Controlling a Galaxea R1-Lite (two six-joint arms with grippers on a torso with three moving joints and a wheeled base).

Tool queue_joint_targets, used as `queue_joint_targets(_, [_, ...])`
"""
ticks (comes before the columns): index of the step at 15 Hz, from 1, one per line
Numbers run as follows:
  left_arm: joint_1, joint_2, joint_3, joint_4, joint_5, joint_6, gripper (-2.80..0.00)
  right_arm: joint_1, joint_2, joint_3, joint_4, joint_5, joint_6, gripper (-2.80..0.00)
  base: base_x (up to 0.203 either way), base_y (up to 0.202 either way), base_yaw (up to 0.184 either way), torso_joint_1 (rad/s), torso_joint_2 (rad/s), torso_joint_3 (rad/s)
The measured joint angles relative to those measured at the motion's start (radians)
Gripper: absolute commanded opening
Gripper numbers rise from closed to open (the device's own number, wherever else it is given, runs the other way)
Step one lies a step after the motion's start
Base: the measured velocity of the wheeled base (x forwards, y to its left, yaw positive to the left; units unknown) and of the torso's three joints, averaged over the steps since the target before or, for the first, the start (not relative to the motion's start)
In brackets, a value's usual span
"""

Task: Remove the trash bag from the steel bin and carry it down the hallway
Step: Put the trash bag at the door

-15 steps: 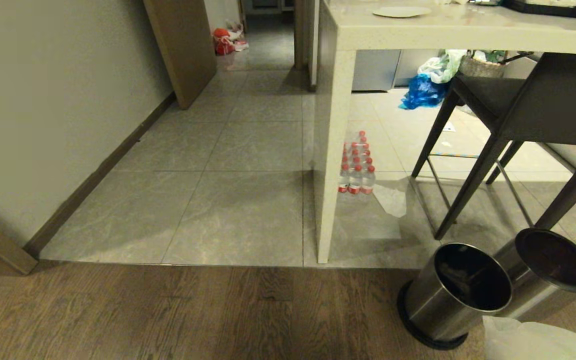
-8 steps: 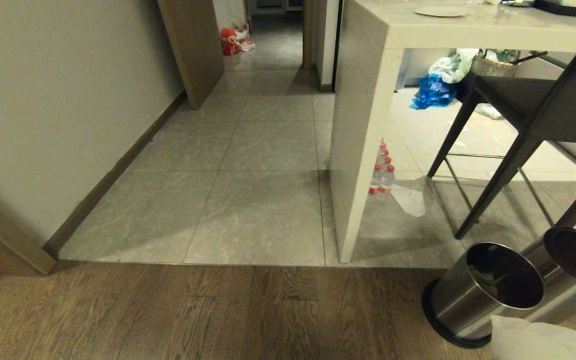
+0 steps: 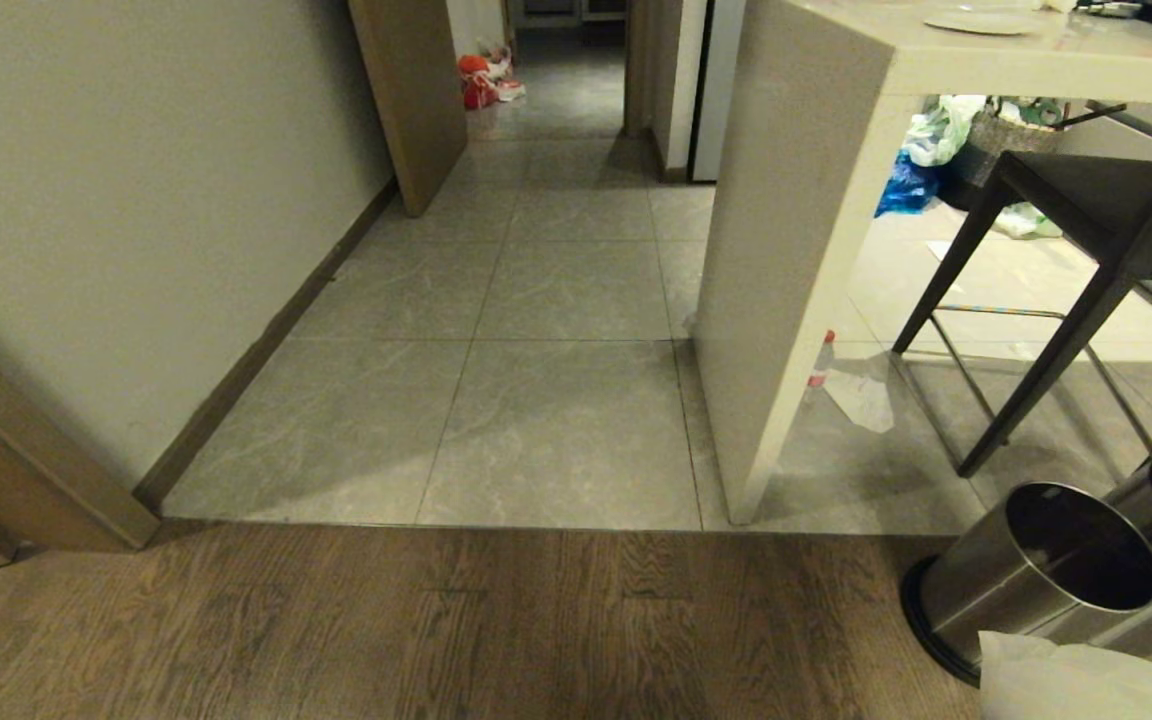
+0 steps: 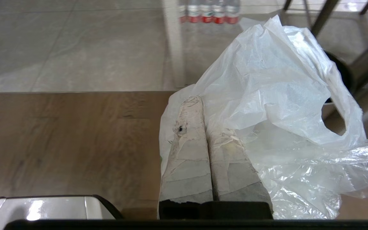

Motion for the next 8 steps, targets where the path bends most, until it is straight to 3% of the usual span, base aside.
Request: queue_joint_targets(8, [0.000,0.000,0.000,0.000,0.000,0.000,-2.80,0.000,0.000,0.000,0.000,0.000,0.000,-2.80,0.000,0.185,0.001,0.002,0.00,0.004])
